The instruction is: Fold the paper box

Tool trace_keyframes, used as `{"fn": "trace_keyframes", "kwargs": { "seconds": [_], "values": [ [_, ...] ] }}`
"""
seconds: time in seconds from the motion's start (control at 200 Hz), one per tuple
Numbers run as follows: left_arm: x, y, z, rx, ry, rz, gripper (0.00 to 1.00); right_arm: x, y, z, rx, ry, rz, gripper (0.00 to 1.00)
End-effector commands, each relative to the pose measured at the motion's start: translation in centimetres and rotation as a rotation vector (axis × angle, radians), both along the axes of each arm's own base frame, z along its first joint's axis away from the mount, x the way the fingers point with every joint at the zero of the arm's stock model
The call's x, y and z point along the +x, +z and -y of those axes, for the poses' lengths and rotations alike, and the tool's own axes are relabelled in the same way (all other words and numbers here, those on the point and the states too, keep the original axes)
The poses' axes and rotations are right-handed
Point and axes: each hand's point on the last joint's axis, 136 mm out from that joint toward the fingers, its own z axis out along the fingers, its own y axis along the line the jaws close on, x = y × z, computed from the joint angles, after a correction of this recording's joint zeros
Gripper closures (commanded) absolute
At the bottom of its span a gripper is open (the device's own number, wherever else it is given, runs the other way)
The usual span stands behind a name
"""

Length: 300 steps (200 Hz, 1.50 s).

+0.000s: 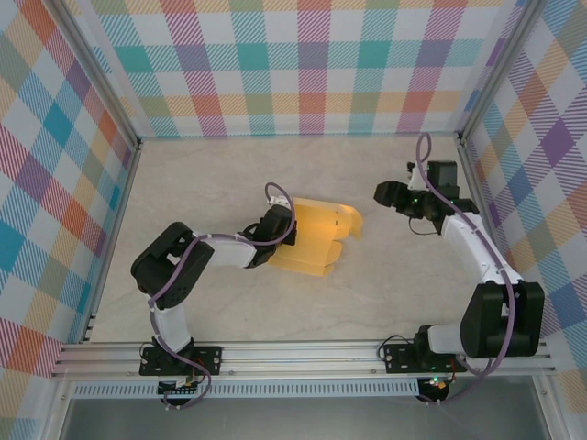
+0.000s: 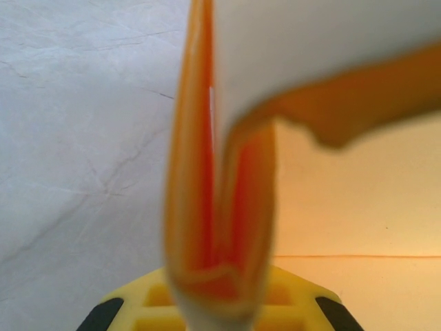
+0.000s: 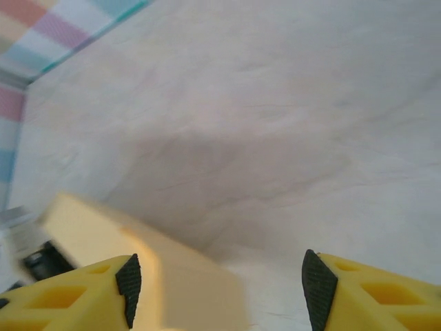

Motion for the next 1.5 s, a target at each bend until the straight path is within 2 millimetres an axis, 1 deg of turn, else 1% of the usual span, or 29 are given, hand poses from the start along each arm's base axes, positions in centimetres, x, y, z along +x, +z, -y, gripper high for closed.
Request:
{"fn": "trace_keyframes", "kwargs": {
  "seconds": [0.0, 0.075, 0.135, 0.2, 0.25, 0.325, 0.46, 0.59, 0.695, 0.795, 0.87, 1.01, 1.135, 1.24, 1.354, 1.494],
  "values": [
    [0.8, 3.0, 0.3, -0.09, -0.036, -0.003, 0.96, 0.2, -3.3, 1.5, -0.078, -0.017, -0.051, 0.36],
    [1.1, 3.7, 0.4, -0.136, -0.062, -0.012, 0.96, -0.2, -4.7, 0.2, -0.046, 0.073, -0.041, 0.37],
    [1.2, 4.1, 0.6, -0.18, -0.086, -0.022, 0.96, -0.6, -4.9, -1.3, 0.008, 0.162, -0.008, 0.38],
    [1.3, 4.6, 0.7, -0.207, -0.108, -0.027, 0.96, -1.1, -4.3, -3.2, 0.094, 0.267, 0.039, 0.39],
    [1.4, 4.8, 0.8, -0.216, -0.122, -0.032, 0.96, -1.5, -3.3, -4.7, 0.164, 0.341, 0.081, 0.4],
    [1.4, 4.9, 1.0, -0.223, -0.141, -0.034, 0.97, -2.1, -2.2, -6.4, 0.206, 0.429, 0.125, 0.41],
    [1.3, 5.1, 1.5, -0.253, -0.178, -0.036, 0.97, -2.5, -1.1, -8.1, 0.24, 0.518, 0.148, 0.41],
    [1.3, 5.1, 2.4, -0.301, -0.221, -0.038, 0.97, -3.3, -0.2, -10.3, 0.261, 0.615, 0.157, 0.41],
    [1.5, 5.3, 3.2, -0.337, -0.241, -0.051, 0.97, -3.7, -0.3, -11.6, 0.277, 0.648, 0.152, 0.41],
    [1.7, 5.6, 3.5, -0.352, -0.244, -0.057, 0.97, -4.0, -0.5, -12.8, 0.259, 0.672, 0.156, 0.42],
    [1.7, 5.6, 3.6, -0.358, -0.247, -0.061, 0.97, -3.9, -0.3, -13.3, 0.261, 0.672, 0.169, 0.42],
    [1.5, 5.4, 3.8, -0.373, -0.259, -0.08, 0.97, -3.9, 0.4, -13.5, 0.287, 0.668, 0.183, 0.42],
    [1.8, 4.9, 2.9, -0.396, -0.228, -0.099, 0.97, -4.0, 1.3, -13.2, 0.285, 0.639, 0.215, 0.41],
    [2.1, 5.0, 2.3, -0.403, -0.215, -0.107, 0.97, -4.3, 1.7, -12.9, 0.269, 0.628, 0.234, 0.42],
    [2.3, 5.4, 2.5, -0.412, -0.226, -0.116, 0.97, -4.4, 1.5, -12.8, 0.251, 0.623, 0.234, 0.44],
    [2.4, 5.7, 2.8, -0.428, -0.231, -0.117, 0.98, -4.3, 0.7, -13.0, 0.224, 0.618, 0.215, 0.48]
  ]
}}
